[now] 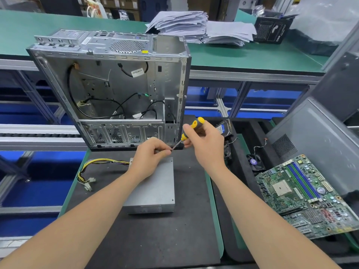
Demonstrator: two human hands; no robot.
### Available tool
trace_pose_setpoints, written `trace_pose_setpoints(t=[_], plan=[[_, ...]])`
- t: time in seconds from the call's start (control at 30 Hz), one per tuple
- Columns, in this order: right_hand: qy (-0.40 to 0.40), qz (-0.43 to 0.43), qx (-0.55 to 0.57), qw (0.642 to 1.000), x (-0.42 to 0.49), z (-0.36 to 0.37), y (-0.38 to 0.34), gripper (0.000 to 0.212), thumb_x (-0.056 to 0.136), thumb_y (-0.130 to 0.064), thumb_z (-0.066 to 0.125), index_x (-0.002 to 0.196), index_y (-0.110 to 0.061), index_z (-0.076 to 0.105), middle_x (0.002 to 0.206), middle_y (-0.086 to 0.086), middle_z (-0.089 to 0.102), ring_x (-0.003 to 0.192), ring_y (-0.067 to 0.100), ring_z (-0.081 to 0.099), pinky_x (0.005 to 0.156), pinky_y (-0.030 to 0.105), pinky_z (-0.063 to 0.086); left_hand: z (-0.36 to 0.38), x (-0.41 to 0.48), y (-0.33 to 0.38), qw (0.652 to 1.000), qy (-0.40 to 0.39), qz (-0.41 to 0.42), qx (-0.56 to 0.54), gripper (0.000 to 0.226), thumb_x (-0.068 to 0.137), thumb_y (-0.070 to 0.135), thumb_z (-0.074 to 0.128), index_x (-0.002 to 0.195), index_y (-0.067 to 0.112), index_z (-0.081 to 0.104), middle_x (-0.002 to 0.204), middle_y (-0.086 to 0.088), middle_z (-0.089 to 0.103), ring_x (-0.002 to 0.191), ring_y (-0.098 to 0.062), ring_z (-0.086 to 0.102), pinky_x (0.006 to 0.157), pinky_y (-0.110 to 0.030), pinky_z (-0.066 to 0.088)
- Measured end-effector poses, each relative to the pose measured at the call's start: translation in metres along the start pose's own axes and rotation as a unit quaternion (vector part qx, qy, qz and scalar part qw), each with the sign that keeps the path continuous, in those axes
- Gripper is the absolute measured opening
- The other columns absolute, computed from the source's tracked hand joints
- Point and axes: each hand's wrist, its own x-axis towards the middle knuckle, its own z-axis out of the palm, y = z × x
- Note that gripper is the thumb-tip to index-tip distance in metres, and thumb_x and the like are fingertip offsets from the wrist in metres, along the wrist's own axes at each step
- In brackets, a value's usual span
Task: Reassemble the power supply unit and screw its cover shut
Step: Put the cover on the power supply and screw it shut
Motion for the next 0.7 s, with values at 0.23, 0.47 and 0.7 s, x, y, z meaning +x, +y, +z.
trace_pose_setpoints(t=[0.23,0.47,0.7], plan=[[-0.07,-0.037,-0.116,0.99,0.003,0.012,-0.004,0.026,0.096,-0.033,0.072,0.086,-0.011,0.063,0.074,0.004,0.071,0.064,0.017,0.072,0.073,0.051,0.06,0.009,-0.007,-0.002,0.997,-0.004,0.001,0.071,0.005,0.085,0.02,0.083,0.089,0.021,0.081,0.1,0.007,0.067,0.105,-0.016,0.059,0.101,-0.046,0.043],[-0.094,-0.026,-0.153,0.983,0.006,0.013,-0.001,0.027,0.096,-0.033,0.072,0.087,-0.01,0.063,0.074,0.003,0.071,0.061,0.013,0.071,0.073,0.05,0.061,0.01,-0.009,-0.004,0.995,-0.031,0.023,0.093,0.009,0.085,0.024,0.084,0.092,0.019,0.084,0.097,0.006,0.067,0.097,-0.015,0.061,0.094,-0.035,0.045],[-0.111,-0.026,-0.157,0.981,0.006,0.013,-0.004,0.024,0.097,-0.031,0.072,0.089,-0.009,0.065,0.074,0.003,0.072,0.064,0.015,0.072,0.076,0.05,0.061,0.005,-0.01,-0.006,0.992,-0.029,0.052,0.115,0.01,0.084,0.023,0.085,0.091,0.017,0.085,0.095,0.007,0.071,0.09,-0.01,0.065,0.084,-0.009,0.04]])
